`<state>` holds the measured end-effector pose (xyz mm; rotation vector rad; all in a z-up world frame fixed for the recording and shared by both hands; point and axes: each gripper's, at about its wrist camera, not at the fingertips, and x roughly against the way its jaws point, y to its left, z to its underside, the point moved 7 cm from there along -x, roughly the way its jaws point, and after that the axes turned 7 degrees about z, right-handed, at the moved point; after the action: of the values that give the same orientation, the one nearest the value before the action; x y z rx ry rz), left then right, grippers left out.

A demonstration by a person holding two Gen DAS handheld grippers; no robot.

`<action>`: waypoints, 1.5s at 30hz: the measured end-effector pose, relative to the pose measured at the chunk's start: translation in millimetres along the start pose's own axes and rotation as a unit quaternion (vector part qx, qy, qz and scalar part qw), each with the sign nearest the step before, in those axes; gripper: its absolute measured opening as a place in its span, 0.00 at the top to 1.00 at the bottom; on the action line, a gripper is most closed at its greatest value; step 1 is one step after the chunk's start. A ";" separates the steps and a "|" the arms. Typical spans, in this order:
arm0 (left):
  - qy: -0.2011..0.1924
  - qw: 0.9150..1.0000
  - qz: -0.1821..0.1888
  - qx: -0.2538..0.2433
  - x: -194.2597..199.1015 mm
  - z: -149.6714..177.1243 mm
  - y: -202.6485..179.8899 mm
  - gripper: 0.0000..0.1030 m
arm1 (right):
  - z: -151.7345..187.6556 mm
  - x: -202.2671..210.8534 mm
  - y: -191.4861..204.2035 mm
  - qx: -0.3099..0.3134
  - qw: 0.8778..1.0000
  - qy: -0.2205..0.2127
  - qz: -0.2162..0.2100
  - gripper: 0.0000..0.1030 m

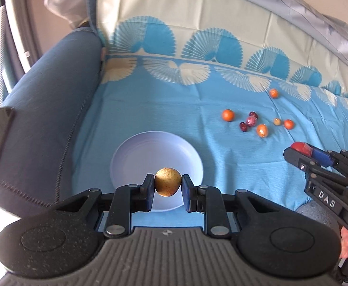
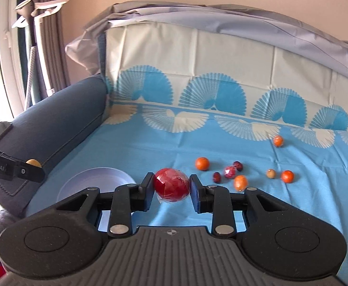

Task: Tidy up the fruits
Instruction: 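Carry the tan fruit with the left tool while the right tool carries the red fruit over the plate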

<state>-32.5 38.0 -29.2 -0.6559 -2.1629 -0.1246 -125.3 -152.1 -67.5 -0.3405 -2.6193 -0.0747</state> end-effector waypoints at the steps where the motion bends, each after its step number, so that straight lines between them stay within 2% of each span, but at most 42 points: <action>1: -0.002 1.000 0.000 0.006 5.9 4.7 5.7 0.74 | 0.7 5.6 7.1 0.007 1.000 0.001 -0.005 0.68; 5: -0.016 1.000 0.001 0.025 22.1 17.2 21.2 0.74 | 6.9 24.5 34.6 0.025 0.999 0.011 -0.019 0.68; 12: -0.035 0.999 0.000 0.041 35.9 20.4 39.9 0.74 | 6.6 37.9 60.2 0.058 0.998 0.011 -0.019 0.68; 22: -0.030 0.998 -0.002 0.053 29.4 23.8 54.3 0.74 | 7.1 29.3 76.8 0.080 0.996 0.025 -0.027 0.68; 33: 0.007 0.998 -0.008 0.054 -19.3 14.6 61.0 0.74 | 19.3 -11.7 89.8 0.094 0.993 0.063 -0.041 0.68; 45: 0.074 0.996 -0.021 0.046 -108.1 6.2 74.6 0.75 | 42.0 -96.6 106.7 0.106 0.985 0.125 -0.058 0.68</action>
<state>54.2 59.4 -125.6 -0.5320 -2.0271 -0.0928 -36.2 -65.9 -151.8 -0.0960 -2.3674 0.1144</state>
